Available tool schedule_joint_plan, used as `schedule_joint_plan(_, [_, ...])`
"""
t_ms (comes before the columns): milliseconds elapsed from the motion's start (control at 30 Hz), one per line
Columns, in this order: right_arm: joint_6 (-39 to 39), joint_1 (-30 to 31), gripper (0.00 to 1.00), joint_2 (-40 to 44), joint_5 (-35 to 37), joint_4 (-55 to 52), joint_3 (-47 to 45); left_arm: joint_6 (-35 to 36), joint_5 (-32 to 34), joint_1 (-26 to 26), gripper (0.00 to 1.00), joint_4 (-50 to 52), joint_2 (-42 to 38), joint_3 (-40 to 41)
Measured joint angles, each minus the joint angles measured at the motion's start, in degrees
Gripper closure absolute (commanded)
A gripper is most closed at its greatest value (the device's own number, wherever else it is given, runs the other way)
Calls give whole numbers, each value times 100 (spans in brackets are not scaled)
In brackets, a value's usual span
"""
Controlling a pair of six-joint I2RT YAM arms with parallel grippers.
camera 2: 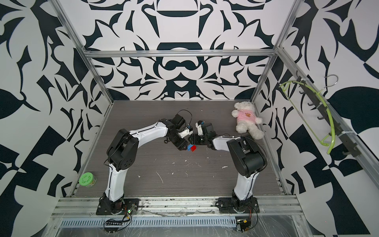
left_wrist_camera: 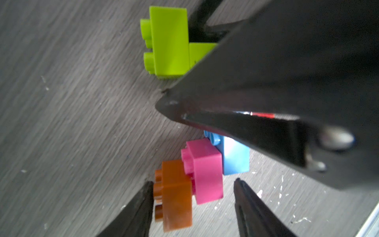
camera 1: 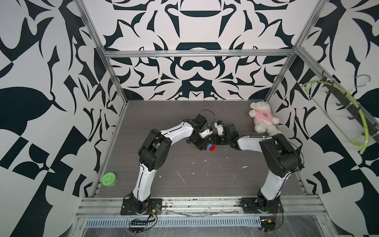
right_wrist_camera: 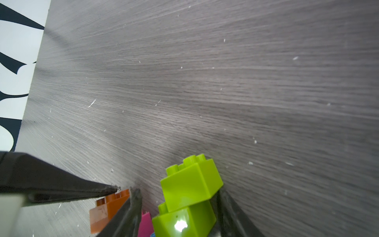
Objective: Assemble the letter v with lego
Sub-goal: Assemble the lego brick with the lego brick.
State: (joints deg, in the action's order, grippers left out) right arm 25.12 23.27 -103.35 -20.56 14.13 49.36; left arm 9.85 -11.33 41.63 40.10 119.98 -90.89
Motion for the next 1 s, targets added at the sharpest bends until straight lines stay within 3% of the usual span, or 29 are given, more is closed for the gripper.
schedule_joint_plan(1000, [4, -4, 40, 0, 129, -11, 0, -48, 507, 103, 46, 146, 149, -151])
